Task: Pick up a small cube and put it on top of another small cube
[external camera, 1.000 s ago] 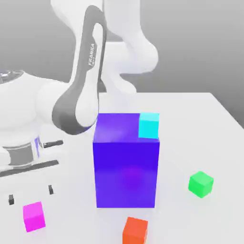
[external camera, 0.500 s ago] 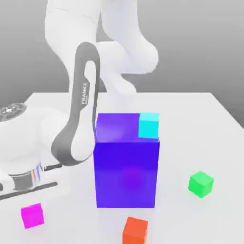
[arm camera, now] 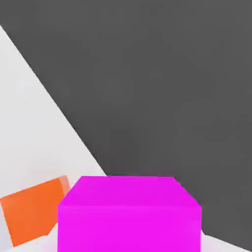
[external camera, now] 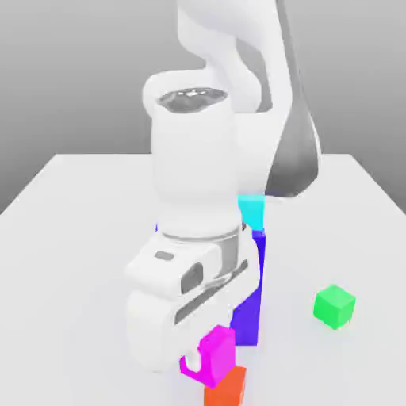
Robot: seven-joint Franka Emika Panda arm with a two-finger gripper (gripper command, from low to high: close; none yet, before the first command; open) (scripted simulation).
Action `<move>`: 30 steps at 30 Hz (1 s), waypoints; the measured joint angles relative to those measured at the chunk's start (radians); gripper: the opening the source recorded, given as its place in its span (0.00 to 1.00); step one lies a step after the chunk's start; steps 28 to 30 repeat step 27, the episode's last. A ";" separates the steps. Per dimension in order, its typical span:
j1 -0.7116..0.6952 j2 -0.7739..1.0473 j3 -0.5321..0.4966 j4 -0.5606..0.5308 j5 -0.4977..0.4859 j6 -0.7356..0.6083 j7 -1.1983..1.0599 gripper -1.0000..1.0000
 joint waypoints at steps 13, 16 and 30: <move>0.328 -0.145 0.174 -0.299 -0.144 0.028 -0.005 0.00; 0.326 -0.046 0.172 -0.299 -0.161 0.123 0.006 0.00; 0.329 -0.050 0.170 -0.299 -0.160 0.121 0.005 1.00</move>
